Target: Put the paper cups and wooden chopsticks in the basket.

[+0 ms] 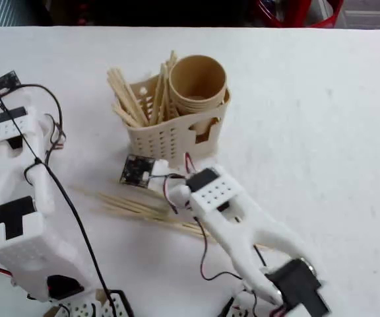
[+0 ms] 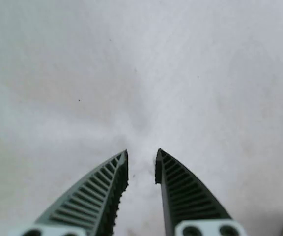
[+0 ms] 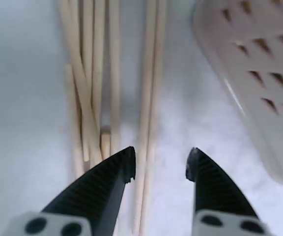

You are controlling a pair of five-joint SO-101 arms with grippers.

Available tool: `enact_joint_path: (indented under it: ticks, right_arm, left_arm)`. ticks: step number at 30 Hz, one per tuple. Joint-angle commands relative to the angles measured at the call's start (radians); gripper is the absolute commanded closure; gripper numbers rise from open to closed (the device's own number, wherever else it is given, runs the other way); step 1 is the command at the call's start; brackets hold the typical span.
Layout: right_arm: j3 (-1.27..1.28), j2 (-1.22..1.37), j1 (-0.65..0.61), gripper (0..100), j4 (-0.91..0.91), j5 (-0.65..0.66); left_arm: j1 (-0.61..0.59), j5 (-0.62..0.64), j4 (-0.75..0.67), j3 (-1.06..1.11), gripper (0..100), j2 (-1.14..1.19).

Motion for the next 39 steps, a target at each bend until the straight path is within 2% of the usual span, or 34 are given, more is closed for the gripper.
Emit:
enact_joint_path:
  ticks: [1, 8, 19, 25, 29, 33, 39]
  right_arm:
    - [-0.097, 0.058, -0.081, 79.8, -0.010, -0.032]
    - [-0.097, 0.070, -0.125, 80.0, -0.064, -0.043]
    - [-0.133, 0.260, -0.030, 80.5, -0.127, -0.034]
    - [-0.140, 0.302, -0.028, 96.5, -0.127, -0.035]
    - [-0.133, 0.294, -0.027, 98.1, -0.096, -0.041]
    - [-0.117, 0.225, -0.028, 98.1, -0.024, -0.043]
    - [0.040, -0.042, -0.030, 98.2, -0.021, -0.041]
  left_arm:
    - [-0.008, 0.011, -0.021, -0.048, 89, -0.004]
    - [-0.007, 0.012, -0.021, -0.048, 89, -0.004]
    - [-0.007, 0.012, -0.021, -0.048, 89, -0.004]
    - [-0.008, 0.012, -0.021, -0.048, 89, -0.004]
    - [-0.008, 0.011, -0.020, -0.044, 89, -0.004]
    - [-0.010, 0.012, -0.020, -0.044, 89, -0.004]
    - [-0.012, 0.012, -0.020, -0.044, 89, -0.004]
